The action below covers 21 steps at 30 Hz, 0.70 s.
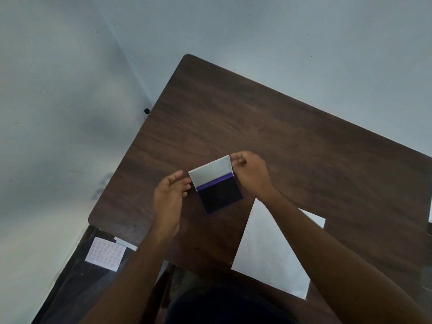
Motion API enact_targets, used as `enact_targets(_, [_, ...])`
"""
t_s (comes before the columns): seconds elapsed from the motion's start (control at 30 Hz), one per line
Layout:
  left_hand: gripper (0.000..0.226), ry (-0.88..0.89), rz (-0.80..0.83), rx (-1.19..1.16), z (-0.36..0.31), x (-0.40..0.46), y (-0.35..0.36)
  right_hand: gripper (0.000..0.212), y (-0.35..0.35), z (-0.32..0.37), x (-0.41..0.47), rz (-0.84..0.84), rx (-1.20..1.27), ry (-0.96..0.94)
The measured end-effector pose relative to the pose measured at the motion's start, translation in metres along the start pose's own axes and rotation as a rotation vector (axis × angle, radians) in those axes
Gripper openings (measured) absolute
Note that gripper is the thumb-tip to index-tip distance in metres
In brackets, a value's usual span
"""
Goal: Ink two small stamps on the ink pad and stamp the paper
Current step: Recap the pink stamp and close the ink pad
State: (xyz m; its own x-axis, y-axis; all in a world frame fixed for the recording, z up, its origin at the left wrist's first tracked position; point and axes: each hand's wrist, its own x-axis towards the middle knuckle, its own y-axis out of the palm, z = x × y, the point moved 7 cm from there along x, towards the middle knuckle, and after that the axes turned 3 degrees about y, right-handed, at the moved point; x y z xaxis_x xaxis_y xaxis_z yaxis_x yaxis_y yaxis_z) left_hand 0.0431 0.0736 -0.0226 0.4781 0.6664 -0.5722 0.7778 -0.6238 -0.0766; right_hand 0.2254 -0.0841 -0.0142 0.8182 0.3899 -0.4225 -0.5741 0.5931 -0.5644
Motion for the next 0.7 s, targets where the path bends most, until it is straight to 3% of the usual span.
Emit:
enact_targets(0.23, [0.024, -0.109, 0.151, -0.044, 0.021, -0.012, -0.004, 0.026, -0.011, -0.025, -0.035, -0.045, -0.018, 0.023])
enact_targets(0.7, [0.024, -0.175, 0.131, 0.112, 0.056, -0.017, 0.007, 0.012, 0.015, -0.062, -0.043, -0.014, -0.19, 0.092])
